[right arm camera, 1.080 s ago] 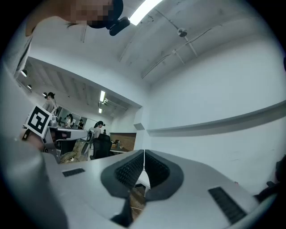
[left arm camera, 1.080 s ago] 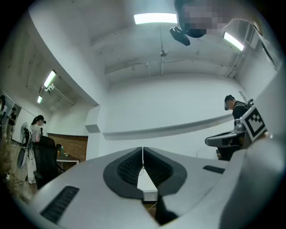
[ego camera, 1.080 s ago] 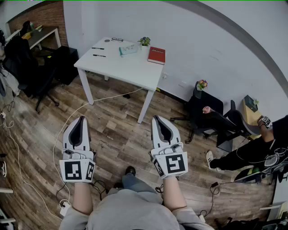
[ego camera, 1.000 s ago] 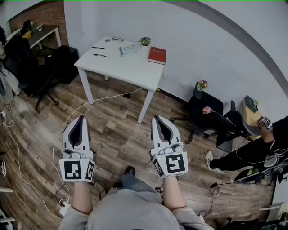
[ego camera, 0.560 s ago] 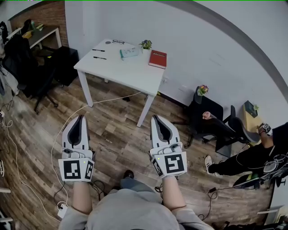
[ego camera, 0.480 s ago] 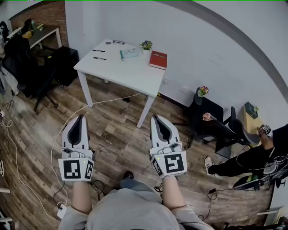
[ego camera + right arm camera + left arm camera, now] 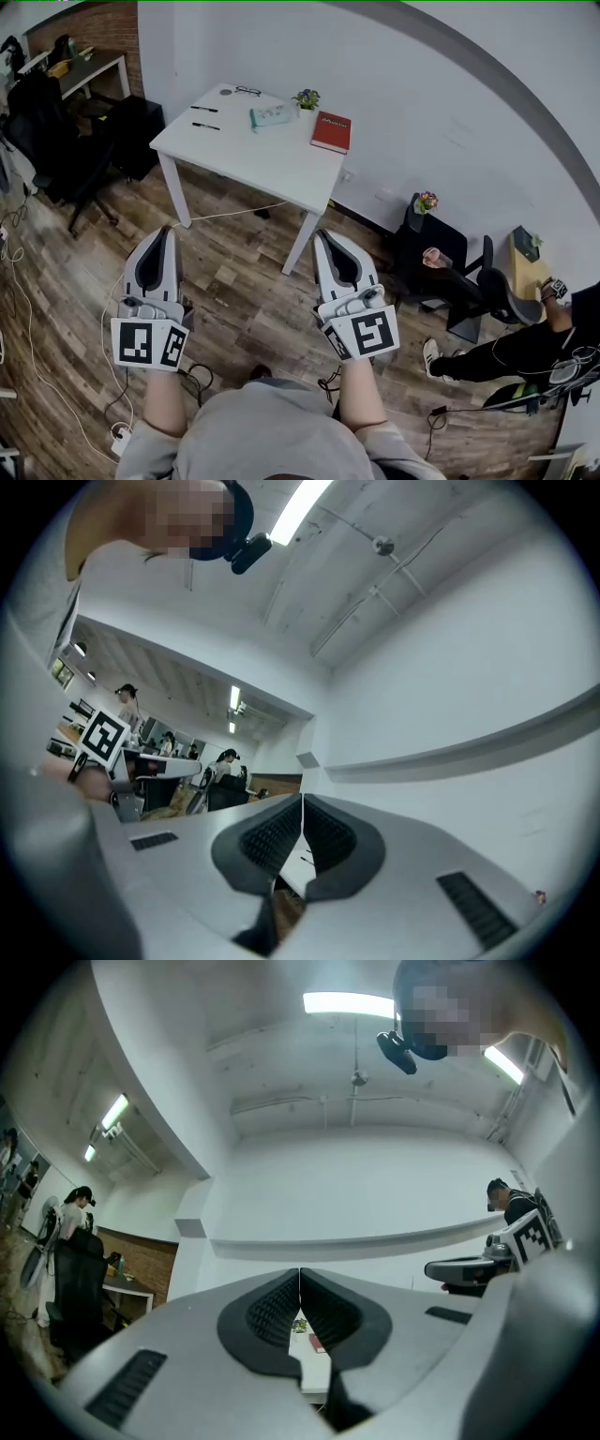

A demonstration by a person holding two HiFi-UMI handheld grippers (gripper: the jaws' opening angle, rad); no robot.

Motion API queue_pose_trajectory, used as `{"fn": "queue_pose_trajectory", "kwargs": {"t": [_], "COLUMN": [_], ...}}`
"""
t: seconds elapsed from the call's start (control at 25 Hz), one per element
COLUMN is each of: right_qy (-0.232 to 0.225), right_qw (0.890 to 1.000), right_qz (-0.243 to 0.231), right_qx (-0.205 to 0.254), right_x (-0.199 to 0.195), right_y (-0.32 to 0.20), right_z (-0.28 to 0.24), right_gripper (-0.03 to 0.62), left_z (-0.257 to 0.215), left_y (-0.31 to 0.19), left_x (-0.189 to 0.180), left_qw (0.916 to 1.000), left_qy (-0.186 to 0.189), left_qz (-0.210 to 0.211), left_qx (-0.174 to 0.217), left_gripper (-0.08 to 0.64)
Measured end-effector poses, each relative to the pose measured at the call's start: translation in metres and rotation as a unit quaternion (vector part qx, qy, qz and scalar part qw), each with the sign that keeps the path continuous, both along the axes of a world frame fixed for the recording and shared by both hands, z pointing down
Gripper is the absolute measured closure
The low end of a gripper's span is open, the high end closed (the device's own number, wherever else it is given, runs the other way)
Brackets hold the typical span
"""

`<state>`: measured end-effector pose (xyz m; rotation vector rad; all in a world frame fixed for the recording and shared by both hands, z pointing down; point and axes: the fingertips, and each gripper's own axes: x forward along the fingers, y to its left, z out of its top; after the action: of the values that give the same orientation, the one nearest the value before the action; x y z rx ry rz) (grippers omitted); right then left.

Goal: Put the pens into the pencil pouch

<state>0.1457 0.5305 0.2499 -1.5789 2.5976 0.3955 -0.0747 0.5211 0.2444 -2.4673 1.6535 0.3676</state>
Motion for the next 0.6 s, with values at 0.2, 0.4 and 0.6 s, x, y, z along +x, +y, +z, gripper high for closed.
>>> {"fn": "queue_pose_trajectory", "kwargs": {"t": [0.2,0.4,0.6], "right_qy": [-0.036,-0.034,-0.017], "right_qw": [0.999,0.999,0.999], "right_qz": [0.012,0.009,0.013], "right_qx": [-0.016,-0.025,-0.026], "right_x": [0.02,0.019,0.011], "right_y": [-0.026,-0.052,-0.086], "right_z": [0.006,0.011,0.013], "right_gripper": [0.563,0.563,0.563], "left_z": [0.0,0.005,0.009], "left_y": [-0.013,-0.035,-0.068], "left_x": [0.013,0.019,0.011], "left_qw": [0.9995,0.9997,0.999], "left_qy": [-0.018,-0.013,-0.019], "left_qz": [-0.023,-0.02,-0.041], "left_qx": [0.013,0.001,0.003], "left_gripper": [0.534,0.533,0.532]}}
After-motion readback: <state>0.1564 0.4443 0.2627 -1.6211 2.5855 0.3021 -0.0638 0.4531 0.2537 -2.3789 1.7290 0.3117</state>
